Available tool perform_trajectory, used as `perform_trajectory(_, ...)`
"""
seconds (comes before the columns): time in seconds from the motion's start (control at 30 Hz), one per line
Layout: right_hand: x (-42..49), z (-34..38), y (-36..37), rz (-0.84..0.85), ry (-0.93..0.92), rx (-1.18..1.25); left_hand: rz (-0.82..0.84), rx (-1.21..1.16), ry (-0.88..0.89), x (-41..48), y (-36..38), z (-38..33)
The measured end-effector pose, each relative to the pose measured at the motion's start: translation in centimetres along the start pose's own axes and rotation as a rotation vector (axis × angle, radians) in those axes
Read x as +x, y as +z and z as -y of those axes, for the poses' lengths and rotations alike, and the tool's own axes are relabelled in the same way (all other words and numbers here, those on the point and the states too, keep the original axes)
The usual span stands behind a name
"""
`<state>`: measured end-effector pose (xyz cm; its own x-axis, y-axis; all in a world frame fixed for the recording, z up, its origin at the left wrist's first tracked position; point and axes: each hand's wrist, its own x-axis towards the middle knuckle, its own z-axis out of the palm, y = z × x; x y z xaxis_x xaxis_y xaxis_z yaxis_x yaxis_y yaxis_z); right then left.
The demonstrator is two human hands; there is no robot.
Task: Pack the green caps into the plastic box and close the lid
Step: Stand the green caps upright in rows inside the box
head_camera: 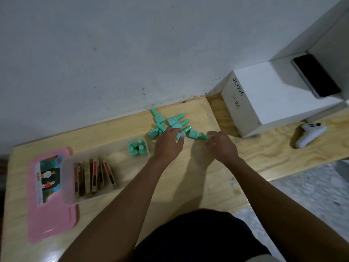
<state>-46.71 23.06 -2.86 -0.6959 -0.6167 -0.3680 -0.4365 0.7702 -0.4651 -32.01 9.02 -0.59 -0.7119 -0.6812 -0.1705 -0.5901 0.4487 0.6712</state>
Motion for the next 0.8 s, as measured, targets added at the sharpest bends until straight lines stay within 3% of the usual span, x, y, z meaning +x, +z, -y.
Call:
perform_trajectory(0.17,1.7,-0.3,0.0,0.07,-0.052,-0.017,0.077,0.275,-0.057,3.4,1.4,-0.6)
perform_trajectory(0.5,2.8,-1.2,-0.8,0.098,-0.158,-0.076,0.115,0.5,-0.132,5.9,3.1,-2.3)
perform_trajectory(0.67,3.0,-1.7,-1.1,0.154,-0.061,0.178,0.133,0.461,-0.176,6.0,3.4,-2.3)
perform_trajectory(0.8,2.1,-1.1,-1.9,0.078,-0.053,0.394,0.119,0.276,-0.225,5.6,2.8,-2.3)
